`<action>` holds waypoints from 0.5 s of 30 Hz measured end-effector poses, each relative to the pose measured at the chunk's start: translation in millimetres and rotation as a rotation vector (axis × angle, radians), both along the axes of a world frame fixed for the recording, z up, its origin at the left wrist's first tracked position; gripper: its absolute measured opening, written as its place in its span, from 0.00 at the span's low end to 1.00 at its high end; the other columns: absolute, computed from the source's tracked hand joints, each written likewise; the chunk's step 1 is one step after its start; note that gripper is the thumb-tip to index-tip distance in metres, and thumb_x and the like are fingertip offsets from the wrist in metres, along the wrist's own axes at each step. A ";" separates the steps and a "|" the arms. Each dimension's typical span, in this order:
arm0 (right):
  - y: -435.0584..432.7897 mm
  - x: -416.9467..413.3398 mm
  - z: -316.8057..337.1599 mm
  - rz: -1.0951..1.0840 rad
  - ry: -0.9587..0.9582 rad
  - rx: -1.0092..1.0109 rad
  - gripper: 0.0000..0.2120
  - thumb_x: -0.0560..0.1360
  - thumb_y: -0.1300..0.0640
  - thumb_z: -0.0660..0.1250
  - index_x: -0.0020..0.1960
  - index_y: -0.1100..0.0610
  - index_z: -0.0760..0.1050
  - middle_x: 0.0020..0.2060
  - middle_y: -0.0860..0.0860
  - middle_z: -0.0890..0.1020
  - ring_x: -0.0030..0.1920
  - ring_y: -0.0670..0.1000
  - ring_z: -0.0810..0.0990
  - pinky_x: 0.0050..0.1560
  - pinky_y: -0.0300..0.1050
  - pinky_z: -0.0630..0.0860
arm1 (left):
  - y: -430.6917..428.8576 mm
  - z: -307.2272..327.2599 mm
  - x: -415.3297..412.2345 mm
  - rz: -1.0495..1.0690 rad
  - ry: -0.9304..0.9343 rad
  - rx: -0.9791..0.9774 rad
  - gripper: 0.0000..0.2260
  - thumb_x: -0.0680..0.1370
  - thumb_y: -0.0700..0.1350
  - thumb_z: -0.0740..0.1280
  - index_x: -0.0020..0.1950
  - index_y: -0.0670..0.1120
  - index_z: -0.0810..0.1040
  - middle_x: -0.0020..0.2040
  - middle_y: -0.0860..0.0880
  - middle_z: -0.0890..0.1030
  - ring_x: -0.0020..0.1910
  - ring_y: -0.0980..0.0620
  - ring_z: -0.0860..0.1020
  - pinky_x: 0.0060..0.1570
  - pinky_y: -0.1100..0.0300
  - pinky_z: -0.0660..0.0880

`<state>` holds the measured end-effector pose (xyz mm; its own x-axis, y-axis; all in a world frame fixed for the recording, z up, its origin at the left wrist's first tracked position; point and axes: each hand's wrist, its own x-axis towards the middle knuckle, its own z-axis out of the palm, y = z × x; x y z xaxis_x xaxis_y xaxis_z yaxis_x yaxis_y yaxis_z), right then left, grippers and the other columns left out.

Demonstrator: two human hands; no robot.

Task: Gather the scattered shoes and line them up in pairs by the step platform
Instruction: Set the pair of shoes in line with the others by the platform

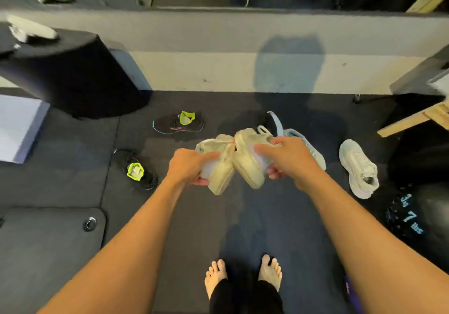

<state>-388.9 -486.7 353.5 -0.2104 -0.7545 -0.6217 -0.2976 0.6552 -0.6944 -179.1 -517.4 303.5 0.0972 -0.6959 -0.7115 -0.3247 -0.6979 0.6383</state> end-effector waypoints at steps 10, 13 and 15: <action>45.1 -10.0 324.7 -0.464 -0.603 -0.328 0.07 0.73 0.50 0.70 0.45 0.53 0.75 0.29 0.49 0.78 0.23 0.44 0.71 0.22 0.34 0.69 | 5.5 373.2 6.0 0.089 0.593 -0.353 0.13 0.72 0.53 0.72 0.45 0.43 0.78 0.25 0.50 0.69 0.20 0.56 0.62 0.22 0.65 0.71; 68.9 -9.4 393.1 -0.599 -0.822 -0.458 0.15 0.71 0.50 0.71 0.54 0.55 0.77 0.33 0.51 0.78 0.23 0.44 0.70 0.21 0.33 0.68 | 14.8 458.2 7.7 -0.012 0.665 -0.440 0.16 0.70 0.53 0.73 0.48 0.43 0.80 0.25 0.51 0.70 0.21 0.57 0.62 0.26 0.64 0.74; 88.8 -7.7 428.7 -0.617 -0.848 -0.585 0.19 0.69 0.49 0.71 0.56 0.56 0.76 0.35 0.52 0.77 0.24 0.44 0.69 0.21 0.33 0.67 | 23.1 498.6 6.1 -0.115 0.693 -0.500 0.16 0.70 0.53 0.73 0.48 0.41 0.80 0.24 0.50 0.69 0.21 0.55 0.63 0.27 0.62 0.75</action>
